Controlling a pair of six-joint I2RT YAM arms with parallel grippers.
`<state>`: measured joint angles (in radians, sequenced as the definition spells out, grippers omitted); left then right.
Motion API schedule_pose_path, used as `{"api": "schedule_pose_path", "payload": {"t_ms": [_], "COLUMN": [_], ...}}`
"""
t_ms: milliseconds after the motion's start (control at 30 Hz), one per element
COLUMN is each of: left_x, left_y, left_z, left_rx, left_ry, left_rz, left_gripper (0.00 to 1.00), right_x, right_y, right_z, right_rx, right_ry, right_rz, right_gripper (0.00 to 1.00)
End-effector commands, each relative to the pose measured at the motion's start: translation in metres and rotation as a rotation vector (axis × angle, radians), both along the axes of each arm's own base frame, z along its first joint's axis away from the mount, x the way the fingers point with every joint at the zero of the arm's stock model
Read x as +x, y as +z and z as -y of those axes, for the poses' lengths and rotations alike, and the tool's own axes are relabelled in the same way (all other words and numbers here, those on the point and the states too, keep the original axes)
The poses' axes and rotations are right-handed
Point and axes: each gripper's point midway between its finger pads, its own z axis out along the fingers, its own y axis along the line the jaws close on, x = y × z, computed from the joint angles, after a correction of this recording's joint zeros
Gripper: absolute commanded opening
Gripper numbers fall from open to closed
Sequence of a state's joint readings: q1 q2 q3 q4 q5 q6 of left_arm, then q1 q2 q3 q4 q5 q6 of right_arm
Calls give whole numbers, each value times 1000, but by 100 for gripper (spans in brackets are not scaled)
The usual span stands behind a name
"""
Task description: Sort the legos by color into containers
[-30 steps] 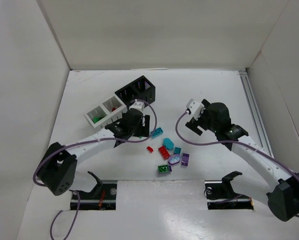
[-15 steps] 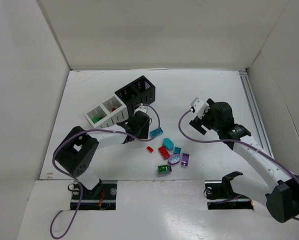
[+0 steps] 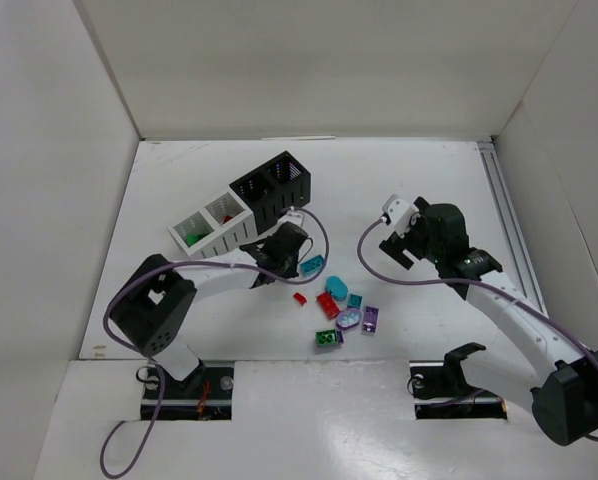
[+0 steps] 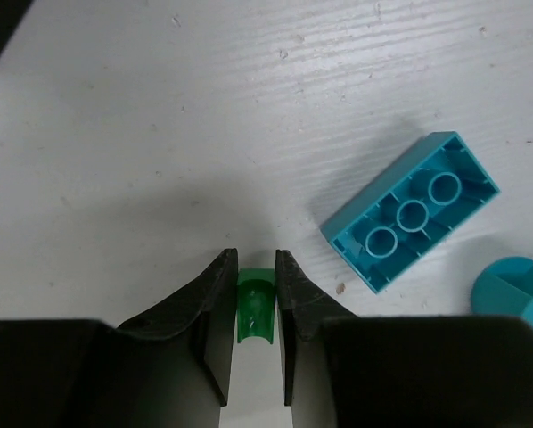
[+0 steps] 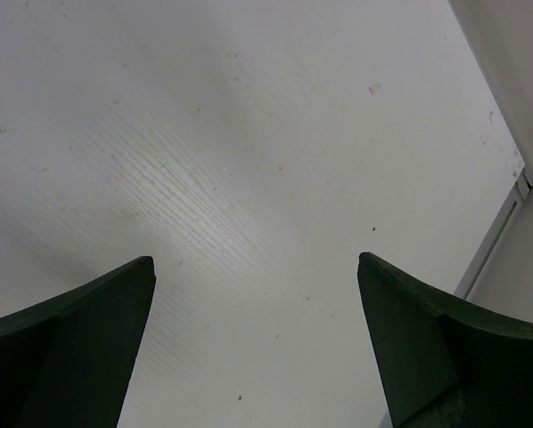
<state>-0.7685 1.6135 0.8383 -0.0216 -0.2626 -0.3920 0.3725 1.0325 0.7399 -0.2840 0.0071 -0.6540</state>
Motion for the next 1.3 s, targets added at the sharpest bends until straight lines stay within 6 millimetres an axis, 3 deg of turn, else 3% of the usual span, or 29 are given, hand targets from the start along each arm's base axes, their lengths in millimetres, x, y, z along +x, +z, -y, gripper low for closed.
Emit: {"api": "schedule_pose_path", "payload": {"t_ms": [0, 133, 300, 367, 533, 600, 800, 967, 1033, 1167, 1267], "left_x": [10, 16, 36, 42, 58, 58, 62, 62, 63, 64, 63], "left_y": [53, 102, 160, 170, 197, 205, 193, 171, 166, 162, 165], "left_z": [6, -6, -63, -83, -156, -173, -217, -230, -233, -231, -228], "left_rx": [-91, -128, -100, -108, -89, -90, -93, -79, -81, -88, -107], "left_ry": [39, 114, 309, 369, 595, 629, 731, 754, 769, 768, 754], "left_rz": [97, 189, 351, 378, 448, 467, 468, 420, 413, 401, 405], "left_gripper": [9, 9, 9, 9, 10, 10, 13, 19, 21, 37, 74], "right_x": [5, 5, 2, 2, 1, 1, 0, -3, -9, -22, -37], "right_y": [25, 30, 34, 34, 34, 34, 27, 31, 31, 33, 31], "right_z": [-2, -5, -8, -8, -11, -11, -20, -25, -38, -73, -94], "right_rx": [40, 49, 66, 66, 68, 68, 77, 84, 85, 87, 58], "right_ry": [-2, 20, 39, 39, 61, 61, 108, 140, 197, 324, 381], "right_rz": [67, 84, 99, 99, 99, 99, 75, 92, 93, 83, 71], "right_gripper": [100, 100, 100, 100, 100, 100, 100, 100, 100, 100, 100]}}
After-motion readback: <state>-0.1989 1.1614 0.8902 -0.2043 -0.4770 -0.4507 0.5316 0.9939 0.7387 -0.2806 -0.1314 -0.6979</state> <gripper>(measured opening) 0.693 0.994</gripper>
